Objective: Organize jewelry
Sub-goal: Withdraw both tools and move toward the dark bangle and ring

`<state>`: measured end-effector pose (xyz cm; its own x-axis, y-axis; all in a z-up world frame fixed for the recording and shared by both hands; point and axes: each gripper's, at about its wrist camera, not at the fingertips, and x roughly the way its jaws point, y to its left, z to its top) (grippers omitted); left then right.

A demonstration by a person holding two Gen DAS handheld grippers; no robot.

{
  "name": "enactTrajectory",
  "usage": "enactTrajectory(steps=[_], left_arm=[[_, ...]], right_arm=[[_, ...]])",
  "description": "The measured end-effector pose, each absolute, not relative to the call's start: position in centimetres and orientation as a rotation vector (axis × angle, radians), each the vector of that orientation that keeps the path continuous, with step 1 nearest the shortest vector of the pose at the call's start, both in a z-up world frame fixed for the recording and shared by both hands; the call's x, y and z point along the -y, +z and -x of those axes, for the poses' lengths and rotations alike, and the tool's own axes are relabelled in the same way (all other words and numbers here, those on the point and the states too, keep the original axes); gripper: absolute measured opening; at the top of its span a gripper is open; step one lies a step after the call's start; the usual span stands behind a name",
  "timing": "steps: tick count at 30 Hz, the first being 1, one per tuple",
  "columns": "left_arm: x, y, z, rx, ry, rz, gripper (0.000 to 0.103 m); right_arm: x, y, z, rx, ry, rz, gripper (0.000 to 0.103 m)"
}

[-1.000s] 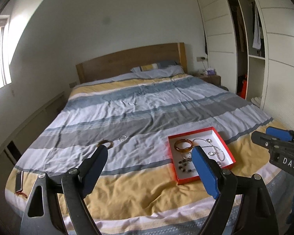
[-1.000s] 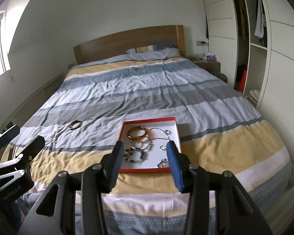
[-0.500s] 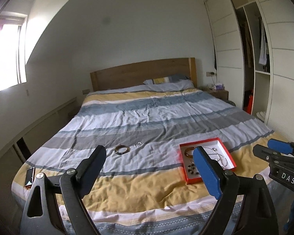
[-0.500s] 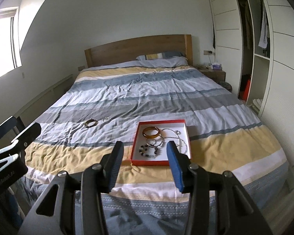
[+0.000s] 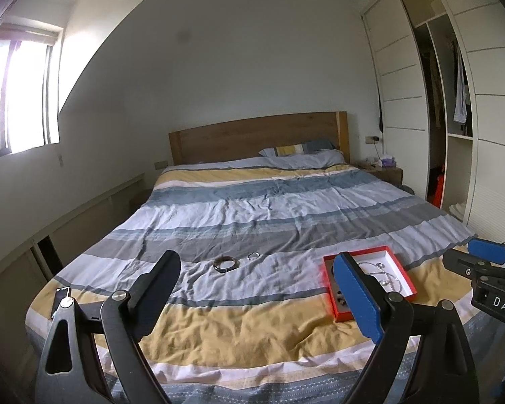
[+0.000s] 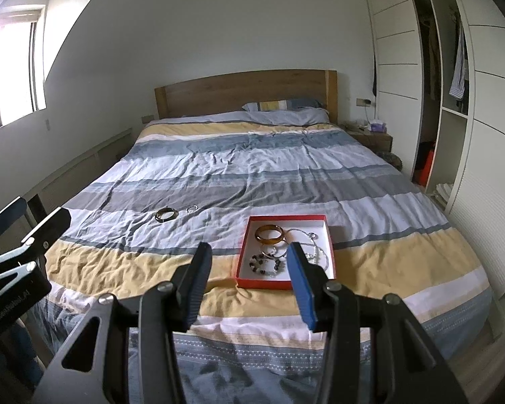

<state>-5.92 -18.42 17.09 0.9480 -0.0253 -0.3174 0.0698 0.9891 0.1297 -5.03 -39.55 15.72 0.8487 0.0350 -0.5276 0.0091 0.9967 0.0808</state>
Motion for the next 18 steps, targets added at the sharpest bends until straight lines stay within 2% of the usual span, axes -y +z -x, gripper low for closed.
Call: enactTrajectory(steps=[6, 18], left_arm=[[18.1, 16.6, 5.5, -0.315, -0.042, -0.145, 0.091], [16.2, 14.4, 2.3, -0.42, -0.034, -0.098, 0.096]], right_arm=[[39.5, 15.5, 4.9, -0.558, 0.012, -0.082, 0.051], [38.8, 13.2, 1.3, -0.611, 0.025, -0.085, 0.052]])
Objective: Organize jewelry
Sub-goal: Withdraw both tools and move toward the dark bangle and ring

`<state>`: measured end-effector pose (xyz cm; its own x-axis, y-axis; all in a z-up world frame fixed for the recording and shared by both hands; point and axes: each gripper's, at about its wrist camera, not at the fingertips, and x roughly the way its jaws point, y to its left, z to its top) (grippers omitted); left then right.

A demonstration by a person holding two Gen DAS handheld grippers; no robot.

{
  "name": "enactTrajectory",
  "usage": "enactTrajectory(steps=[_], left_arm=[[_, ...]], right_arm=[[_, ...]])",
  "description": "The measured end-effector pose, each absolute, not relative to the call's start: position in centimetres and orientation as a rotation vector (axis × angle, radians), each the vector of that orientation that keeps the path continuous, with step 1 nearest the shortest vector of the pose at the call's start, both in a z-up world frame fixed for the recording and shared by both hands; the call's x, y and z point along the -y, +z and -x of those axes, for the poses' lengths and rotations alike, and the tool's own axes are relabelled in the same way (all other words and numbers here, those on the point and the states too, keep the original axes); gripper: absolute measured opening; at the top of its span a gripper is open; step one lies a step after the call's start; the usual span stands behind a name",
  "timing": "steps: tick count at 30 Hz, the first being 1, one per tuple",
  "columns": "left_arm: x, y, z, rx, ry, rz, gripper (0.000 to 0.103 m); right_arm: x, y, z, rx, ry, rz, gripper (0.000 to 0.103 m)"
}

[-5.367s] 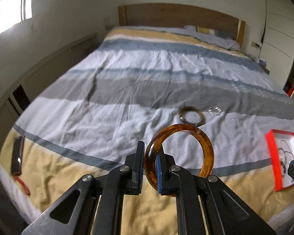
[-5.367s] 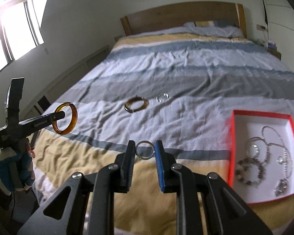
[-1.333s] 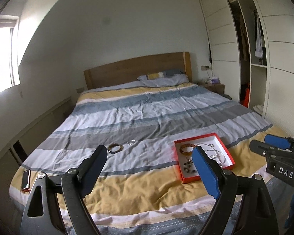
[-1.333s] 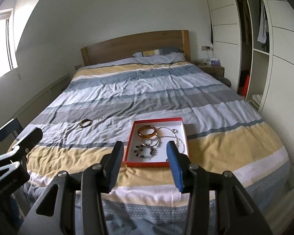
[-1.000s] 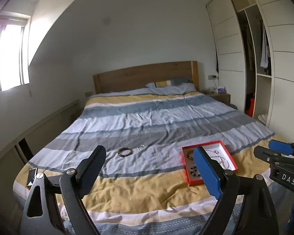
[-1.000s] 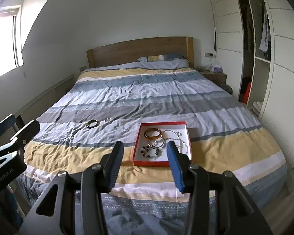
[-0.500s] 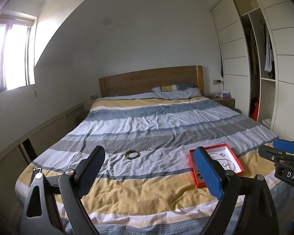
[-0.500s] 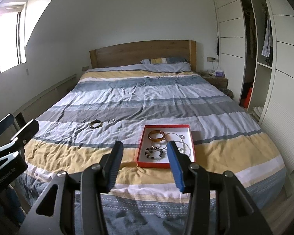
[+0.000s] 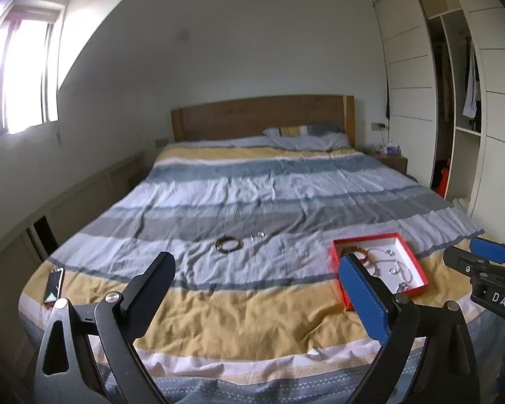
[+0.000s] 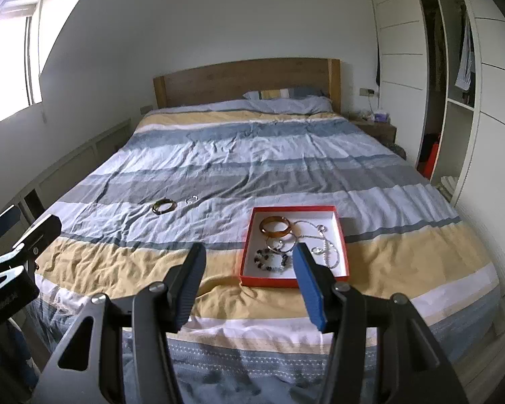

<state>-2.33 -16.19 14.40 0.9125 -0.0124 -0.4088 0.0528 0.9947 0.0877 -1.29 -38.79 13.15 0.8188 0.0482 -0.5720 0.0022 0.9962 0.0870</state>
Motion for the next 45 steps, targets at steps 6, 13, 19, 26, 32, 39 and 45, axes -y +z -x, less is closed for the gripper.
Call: enactTrajectory(steps=[6, 13, 19, 26, 32, 39, 45], left_arm=[[14.3, 13.1, 0.6, -0.459, -0.009, -0.064, 0.098], [11.6, 11.8, -2.0, -0.508, 0.016, -0.013, 0.099], [9.5, 10.2, -4.9, -0.565, 0.049, 0.01, 0.099], [7.1, 7.5, -8.2, -0.64, 0.092, 0.034, 0.099], [5.5, 5.4, -10.9, -0.691, 0.12, 0.035, 0.099], [4.5, 2.8, -13.2, -0.749, 0.132, 0.041, 0.099], [4.0, 0.7, -15.0, -0.795, 0.137, 0.04, 0.099]], right_arm=[[37.1, 11.2, -1.4, -0.662, 0.051, -0.067, 0.052], [34.6, 9.0, -4.7, -0.712, 0.098, -0.039, 0.052], [33.0, 7.9, -7.6, -0.745, 0.128, -0.019, 0.052], [31.1, 6.1, -11.0, -0.785, 0.171, -0.005, 0.052], [29.4, 4.0, -13.9, -0.83, 0.213, 0.001, 0.052], [28.3, 1.9, -16.2, -0.873, 0.237, 0.01, 0.052], [27.9, -0.1, -18.1, -0.914, 0.245, 0.011, 0.052]])
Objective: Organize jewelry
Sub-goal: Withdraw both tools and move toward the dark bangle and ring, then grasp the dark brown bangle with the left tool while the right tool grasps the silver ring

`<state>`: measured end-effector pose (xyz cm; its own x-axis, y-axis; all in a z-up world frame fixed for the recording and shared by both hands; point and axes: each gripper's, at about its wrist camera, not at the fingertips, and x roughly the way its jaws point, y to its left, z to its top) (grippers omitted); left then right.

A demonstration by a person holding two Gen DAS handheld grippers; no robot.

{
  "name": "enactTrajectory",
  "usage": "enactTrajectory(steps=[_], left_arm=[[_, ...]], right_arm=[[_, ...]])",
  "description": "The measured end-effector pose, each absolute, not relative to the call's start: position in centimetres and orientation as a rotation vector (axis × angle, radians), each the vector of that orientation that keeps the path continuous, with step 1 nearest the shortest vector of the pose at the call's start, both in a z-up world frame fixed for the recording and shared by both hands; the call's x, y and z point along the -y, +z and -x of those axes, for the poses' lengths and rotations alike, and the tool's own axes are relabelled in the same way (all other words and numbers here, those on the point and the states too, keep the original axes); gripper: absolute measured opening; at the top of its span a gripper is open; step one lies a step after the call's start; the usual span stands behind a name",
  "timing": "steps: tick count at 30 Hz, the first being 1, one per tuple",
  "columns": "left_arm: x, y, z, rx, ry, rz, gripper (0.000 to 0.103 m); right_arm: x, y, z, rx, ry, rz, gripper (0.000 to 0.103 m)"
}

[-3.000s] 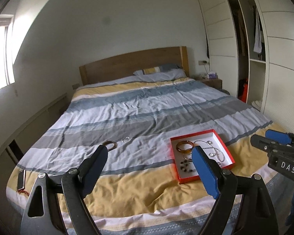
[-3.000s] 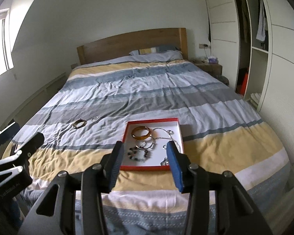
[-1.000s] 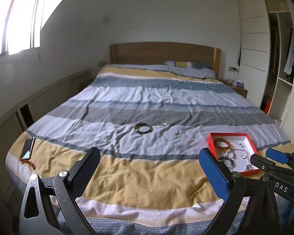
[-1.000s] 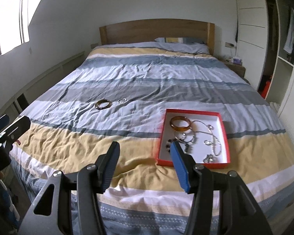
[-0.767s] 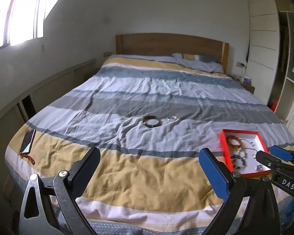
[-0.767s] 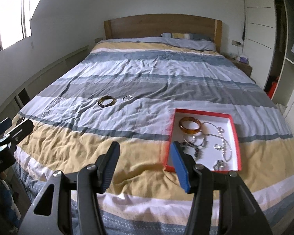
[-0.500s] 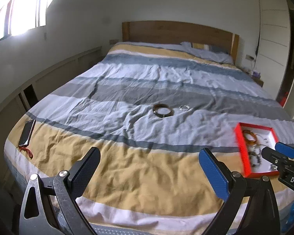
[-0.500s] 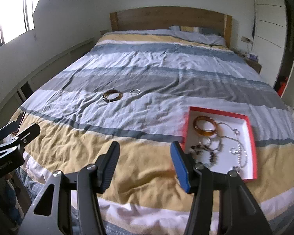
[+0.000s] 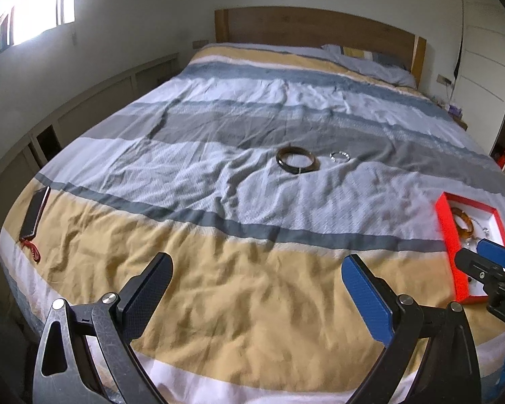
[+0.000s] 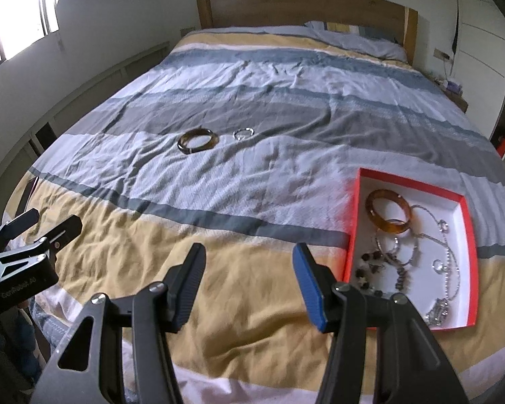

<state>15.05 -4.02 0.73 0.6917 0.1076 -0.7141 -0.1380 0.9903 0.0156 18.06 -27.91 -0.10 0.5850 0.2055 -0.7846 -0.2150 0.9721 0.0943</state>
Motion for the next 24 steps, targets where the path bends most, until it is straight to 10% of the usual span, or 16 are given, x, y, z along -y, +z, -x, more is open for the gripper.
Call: enactTrajectory(steps=[24], left_arm=[[-0.9, -2.1, -25.6, -0.861, 0.041, 0.15, 0.078]], right_arm=[[25.9, -1.9, -26.6, -0.94, 0.313, 0.04, 0.052]])
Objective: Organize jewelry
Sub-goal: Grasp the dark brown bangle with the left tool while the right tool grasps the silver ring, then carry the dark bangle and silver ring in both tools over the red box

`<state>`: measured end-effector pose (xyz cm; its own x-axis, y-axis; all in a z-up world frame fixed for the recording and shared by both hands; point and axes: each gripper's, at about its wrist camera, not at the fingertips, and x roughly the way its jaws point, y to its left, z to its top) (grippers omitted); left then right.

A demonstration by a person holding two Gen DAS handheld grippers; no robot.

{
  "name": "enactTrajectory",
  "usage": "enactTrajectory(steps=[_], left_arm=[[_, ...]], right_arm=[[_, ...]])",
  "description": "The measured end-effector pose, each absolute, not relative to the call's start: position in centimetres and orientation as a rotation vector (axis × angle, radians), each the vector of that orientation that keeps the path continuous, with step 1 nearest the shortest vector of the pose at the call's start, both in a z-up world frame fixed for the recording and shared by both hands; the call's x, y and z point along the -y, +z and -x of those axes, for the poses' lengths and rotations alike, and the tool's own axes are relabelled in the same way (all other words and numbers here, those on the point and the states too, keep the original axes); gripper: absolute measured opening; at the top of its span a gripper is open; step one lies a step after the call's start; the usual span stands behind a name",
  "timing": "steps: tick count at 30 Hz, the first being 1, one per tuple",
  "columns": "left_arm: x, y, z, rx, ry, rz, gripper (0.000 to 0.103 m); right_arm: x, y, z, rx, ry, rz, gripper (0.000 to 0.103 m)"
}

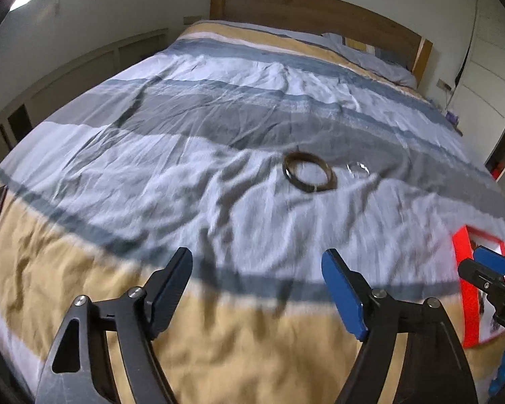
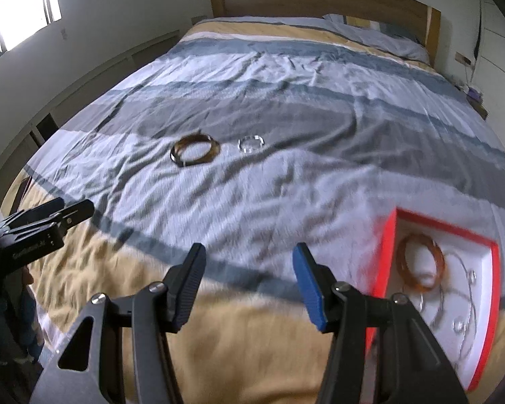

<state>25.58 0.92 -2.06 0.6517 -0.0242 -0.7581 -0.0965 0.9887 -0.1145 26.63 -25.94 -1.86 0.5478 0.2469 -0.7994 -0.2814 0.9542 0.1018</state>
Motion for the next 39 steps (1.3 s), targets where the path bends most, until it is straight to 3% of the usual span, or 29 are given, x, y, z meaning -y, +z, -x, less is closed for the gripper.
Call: enactTrajectory(steps=[5, 7, 9, 16, 23, 32, 34, 35, 39], left_arm=[[-1.3, -2.4, -30.6, -0.867, -0.025, 0.184, 0.076], [-1.0, -3.2, -32.9, -0.884, -0.042, 0.187, 0.07], [-0.8, -4.2, -35.0, -0.906, -0.06, 0.199, 0.059], [0.4, -7.9, -41.2, -0.979, -0.077, 0.197, 0.041], [0.1, -9.6, -43.1, -0.984, -0.018, 0.178, 0.009], [-2.2, -9.3, -41.3, -0.922, 0.084, 0.201, 0.009], [-2.9, -9.2, -40.7, -0.917, 0.09, 0.211, 0.009], [-3.2, -9.0, -40.4, -0.911, 0.092, 0.213, 0.009], [-3.7, -8.4, -39.1, -0.888, 0.082, 0.214, 0.008]], right_arm=[[25.1, -1.8, -30.8, -0.922, 0.329, 0.039, 0.052], [24.9, -2.2, -32.5, -0.92, 0.334, 0.039, 0.052], [24.7, -2.9, -34.2, -0.921, 0.329, 0.05, 0.052], [23.7, -5.5, -39.8, -0.93, 0.336, 0.071, 0.052], [21.9, -7.7, -43.8, -0.931, 0.369, 0.064, 0.052], [20.1, -11.1, -46.1, -0.978, 0.369, 0.056, 0.052], [19.9, -11.4, -46.2, -0.977, 0.364, 0.063, 0.049], [19.8, -11.5, -46.2, -0.976, 0.364, 0.066, 0.038], [19.9, -11.1, -45.4, -0.971, 0.369, 0.055, 0.038]])
